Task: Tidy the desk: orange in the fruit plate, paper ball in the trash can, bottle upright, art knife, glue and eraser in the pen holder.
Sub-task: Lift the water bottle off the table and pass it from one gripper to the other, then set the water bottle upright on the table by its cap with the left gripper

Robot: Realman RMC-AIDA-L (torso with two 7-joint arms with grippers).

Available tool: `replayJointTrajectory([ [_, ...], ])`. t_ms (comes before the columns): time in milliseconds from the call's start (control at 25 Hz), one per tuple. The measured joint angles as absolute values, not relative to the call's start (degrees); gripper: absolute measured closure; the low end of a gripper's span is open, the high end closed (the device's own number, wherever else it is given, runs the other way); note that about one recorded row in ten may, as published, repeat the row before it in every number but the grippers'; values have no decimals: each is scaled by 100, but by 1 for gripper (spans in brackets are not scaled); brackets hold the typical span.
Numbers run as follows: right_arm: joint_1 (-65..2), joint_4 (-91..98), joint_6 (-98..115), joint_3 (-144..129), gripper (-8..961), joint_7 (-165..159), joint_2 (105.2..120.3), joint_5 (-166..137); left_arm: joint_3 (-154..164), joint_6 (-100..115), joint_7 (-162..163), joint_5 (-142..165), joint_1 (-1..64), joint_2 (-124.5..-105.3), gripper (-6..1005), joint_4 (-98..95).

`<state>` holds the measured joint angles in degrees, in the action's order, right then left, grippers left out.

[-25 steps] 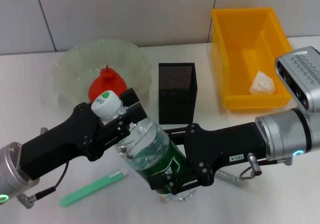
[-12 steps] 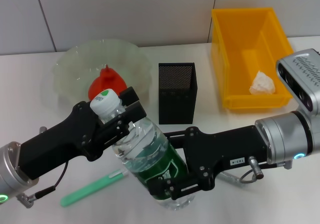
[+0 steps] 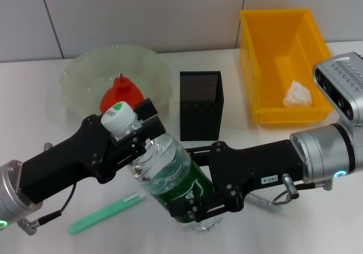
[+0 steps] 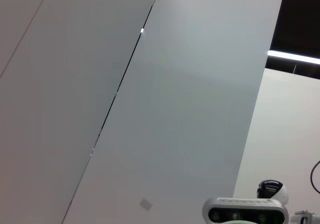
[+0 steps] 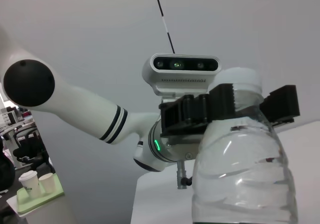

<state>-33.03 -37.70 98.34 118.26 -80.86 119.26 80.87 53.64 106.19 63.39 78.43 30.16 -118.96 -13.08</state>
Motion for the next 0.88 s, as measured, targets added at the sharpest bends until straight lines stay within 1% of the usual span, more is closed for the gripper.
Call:
replayJointTrajectory([
  [240, -3320, -4078, 9821, 11826, 175, -8650, 11895, 7928, 5408, 10630, 6360, 7854, 3014, -11878, 556, -1338],
  [480, -3316, -4638, 9828, 11822, 174, -9229, 11901, 7573, 5451, 10694, 6373, 7863, 3014, -11874, 555, -1395],
  [600, -3313, -4832, 9841, 11770, 174, -9300, 11903, 7526, 5453, 10742, 6374, 7862, 3020, -11873, 572, -1398],
  [880, -3307, -5322, 9808, 11213, 175, -9464, 11905, 7459, 5483, 10779, 6380, 7863, 3074, -11874, 574, -1398],
])
